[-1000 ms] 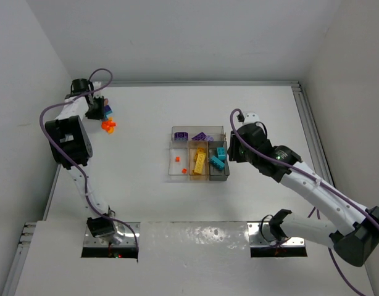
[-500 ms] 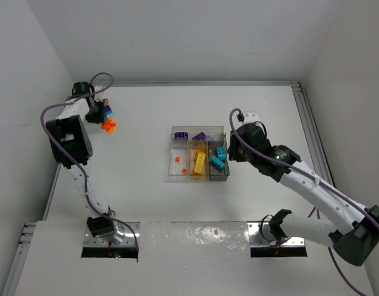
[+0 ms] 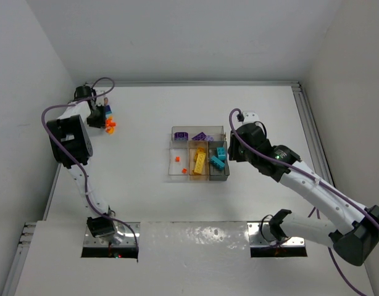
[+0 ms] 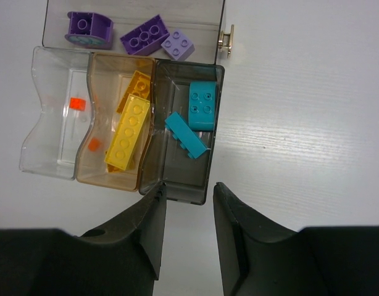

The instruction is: Sort the legos into containers by color

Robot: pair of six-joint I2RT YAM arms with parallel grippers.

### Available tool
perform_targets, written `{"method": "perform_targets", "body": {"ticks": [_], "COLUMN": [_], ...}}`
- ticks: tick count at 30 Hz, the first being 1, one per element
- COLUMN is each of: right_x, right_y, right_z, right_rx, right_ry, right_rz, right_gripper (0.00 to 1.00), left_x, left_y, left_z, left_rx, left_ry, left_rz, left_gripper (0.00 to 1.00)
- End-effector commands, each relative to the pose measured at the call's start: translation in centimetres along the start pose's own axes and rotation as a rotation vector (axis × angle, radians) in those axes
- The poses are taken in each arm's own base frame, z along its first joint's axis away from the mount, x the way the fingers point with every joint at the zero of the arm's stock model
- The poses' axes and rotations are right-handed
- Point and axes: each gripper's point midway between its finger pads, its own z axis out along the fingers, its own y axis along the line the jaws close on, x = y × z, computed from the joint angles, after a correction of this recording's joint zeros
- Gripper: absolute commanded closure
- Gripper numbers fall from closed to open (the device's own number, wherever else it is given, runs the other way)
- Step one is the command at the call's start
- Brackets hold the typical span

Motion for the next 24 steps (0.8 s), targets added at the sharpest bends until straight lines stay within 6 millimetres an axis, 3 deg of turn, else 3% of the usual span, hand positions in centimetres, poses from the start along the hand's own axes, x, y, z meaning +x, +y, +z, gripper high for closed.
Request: {"method": "perform_targets", "body": {"ticks": [1,8,24], "right_x": [-1.6,-1.5,-1.7], "right_y": [0.4,0.4,0.5], "right_z": [-0.6,-0.6,-0.6], "right_rx": [-0.007,-0.004,-0.004], "right_ry": [-0.038,-0.031,-0.031], "right_rz": [0.002,0.004,0.002], "right_gripper": [0.64,0.64,0.64], "left_x": [-3.2,-5.6,-6.6], "left_y": [0.2,-0.4,0.0], "left_z": [-0.8,-3.4,-2.1], "left_rx": [-0.012,-0.005,-0.032], "left_ry": [-0.087,-0.164,-0.150], "left_rz": [0.009,0.050,0.058], "left_gripper": [0.76,0.74,0.74]}}
